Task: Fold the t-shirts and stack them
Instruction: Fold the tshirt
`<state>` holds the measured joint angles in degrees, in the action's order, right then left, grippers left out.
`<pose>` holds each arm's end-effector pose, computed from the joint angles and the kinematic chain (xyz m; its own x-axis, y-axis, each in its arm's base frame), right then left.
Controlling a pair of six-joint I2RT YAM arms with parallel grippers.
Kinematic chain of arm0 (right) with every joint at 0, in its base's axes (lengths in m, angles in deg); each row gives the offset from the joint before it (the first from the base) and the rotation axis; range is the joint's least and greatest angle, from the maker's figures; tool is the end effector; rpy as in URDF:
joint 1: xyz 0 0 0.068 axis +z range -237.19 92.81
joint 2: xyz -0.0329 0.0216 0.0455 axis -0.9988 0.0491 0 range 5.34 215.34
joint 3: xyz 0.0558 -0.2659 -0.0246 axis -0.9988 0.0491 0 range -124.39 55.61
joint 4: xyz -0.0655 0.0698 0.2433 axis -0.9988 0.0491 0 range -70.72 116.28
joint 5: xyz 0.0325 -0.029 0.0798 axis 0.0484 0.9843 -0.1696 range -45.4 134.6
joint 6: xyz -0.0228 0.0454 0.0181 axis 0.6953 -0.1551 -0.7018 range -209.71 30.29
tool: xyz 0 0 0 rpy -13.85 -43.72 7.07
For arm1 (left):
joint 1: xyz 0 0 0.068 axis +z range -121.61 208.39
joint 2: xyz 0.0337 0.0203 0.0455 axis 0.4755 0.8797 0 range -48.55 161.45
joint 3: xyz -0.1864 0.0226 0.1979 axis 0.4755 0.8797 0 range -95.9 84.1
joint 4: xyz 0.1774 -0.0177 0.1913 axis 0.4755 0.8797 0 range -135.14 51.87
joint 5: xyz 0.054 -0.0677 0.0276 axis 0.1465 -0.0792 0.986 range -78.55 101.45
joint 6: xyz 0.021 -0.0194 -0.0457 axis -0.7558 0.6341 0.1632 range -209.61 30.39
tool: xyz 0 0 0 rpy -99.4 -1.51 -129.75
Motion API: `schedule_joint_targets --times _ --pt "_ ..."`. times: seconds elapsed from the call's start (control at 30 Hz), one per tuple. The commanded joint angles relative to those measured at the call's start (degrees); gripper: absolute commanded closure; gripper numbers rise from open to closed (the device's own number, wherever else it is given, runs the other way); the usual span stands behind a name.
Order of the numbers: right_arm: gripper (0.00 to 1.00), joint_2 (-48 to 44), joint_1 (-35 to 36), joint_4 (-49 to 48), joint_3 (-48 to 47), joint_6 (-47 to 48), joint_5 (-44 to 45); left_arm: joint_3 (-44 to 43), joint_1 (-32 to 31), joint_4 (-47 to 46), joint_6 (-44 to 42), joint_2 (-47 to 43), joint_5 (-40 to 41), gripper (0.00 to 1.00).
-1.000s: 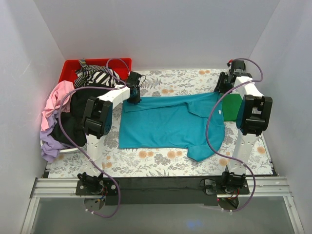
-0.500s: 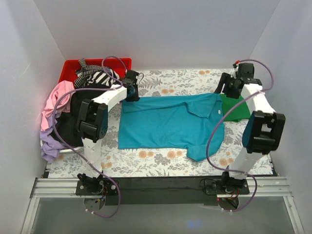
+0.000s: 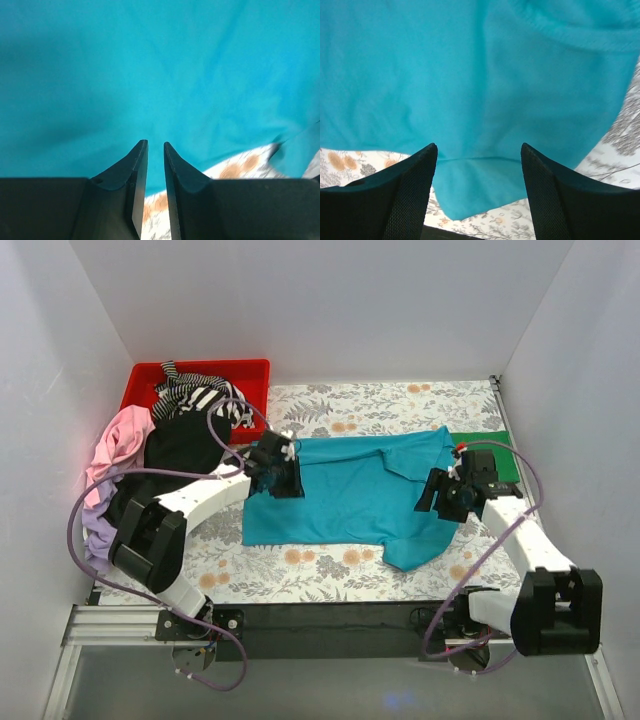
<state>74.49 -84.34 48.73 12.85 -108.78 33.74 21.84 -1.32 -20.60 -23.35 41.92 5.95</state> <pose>0.2327 0.0184 0.2149 -0.8314 0.2800 -0.4800 0.1242 0.9356 0.3306 0.2874 -0.1679 0.2274 -0.7761 -0.6062 -0.1739 -0.4139 0.6976 -0.5848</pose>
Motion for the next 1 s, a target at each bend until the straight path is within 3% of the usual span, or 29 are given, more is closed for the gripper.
schedule_joint_targets --times 0.0,0.23,0.5,0.63,0.97 --pt "0.27 -6.3 4.5 1.8 3.2 -7.5 4.9 5.2 -1.7 -1.6 4.2 -1.4 -1.5 0.82" --pt "0.32 -19.6 10.4 7.4 11.1 -19.5 7.3 6.4 -2.1 -1.8 2.2 -2.0 -1.0 0.83" --pt "0.37 -24.0 15.2 15.4 13.8 -23.1 8.1 4.5 -2.1 -1.8 -0.5 1.0 -0.7 0.83" --pt "0.37 -25.7 16.7 19.1 15.0 -25.2 12.5 3.6 -2.1 -1.5 -0.9 2.2 -0.7 0.83" --pt "0.35 -25.2 17.4 18.4 14.8 -29.5 17.9 1.6 -2.1 -0.1 -2.3 3.5 1.1 0.83"
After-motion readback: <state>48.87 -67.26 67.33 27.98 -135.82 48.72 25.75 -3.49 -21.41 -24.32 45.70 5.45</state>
